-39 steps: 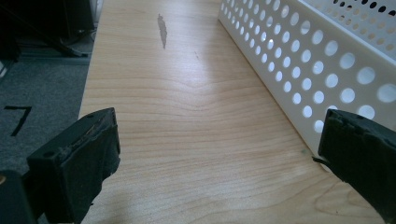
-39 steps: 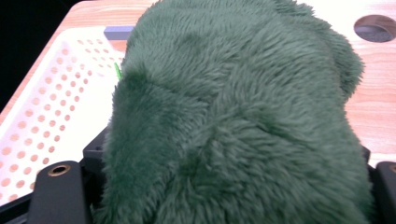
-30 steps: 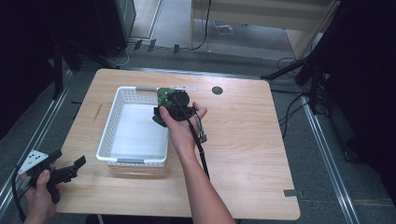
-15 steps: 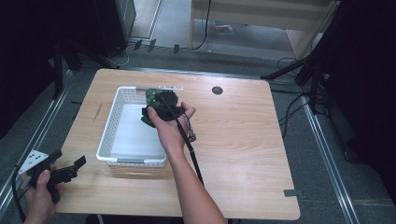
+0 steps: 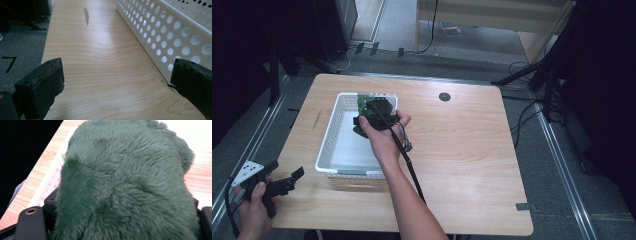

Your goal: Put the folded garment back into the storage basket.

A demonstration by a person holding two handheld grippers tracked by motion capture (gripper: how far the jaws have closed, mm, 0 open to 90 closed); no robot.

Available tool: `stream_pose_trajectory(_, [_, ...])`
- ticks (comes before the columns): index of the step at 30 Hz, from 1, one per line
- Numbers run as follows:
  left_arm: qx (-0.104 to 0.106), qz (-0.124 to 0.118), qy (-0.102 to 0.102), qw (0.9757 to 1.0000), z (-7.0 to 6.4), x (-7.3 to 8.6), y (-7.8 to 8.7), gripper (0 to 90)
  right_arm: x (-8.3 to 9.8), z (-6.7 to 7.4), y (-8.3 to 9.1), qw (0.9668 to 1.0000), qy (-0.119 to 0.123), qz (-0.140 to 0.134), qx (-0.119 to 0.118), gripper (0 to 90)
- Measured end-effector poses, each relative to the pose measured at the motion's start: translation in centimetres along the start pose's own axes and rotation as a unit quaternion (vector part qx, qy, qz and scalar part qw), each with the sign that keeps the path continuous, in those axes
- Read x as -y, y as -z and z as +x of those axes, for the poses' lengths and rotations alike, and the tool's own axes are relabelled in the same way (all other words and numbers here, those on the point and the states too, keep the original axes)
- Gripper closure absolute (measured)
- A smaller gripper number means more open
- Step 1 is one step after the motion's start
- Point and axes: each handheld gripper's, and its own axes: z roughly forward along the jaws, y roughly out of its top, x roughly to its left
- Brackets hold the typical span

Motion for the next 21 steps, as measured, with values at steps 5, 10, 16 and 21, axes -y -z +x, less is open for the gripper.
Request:
stream_pose_trajectory(5, [-0.001,0.001,-0.001,1.0000,0.0,0.0,0.0,0.0,0.6,1.0,-0.8,0.9999,0.005,0.006,-0.007,20.6])
stream_pose_trajectory(10, [-0.001,0.001,-0.002,1.0000,0.0,0.0,0.0,0.0,1.2,1.9,-1.9,0.9998,0.002,0.017,-0.010,20.5])
stream_pose_trajectory(16, [-0.002,0.000,-0.004,1.0000,-0.1,0.0,0.0,0.0,2.1,2.9,-3.4,0.9994,0.006,0.032,-0.014,19.1])
stream_pose_trajectory(21, [-0.002,0.000,-0.004,1.0000,-0.1,0.0,0.0,0.0,2.6,3.2,-4.7,0.9988,0.007,0.048,-0.003,18.1])
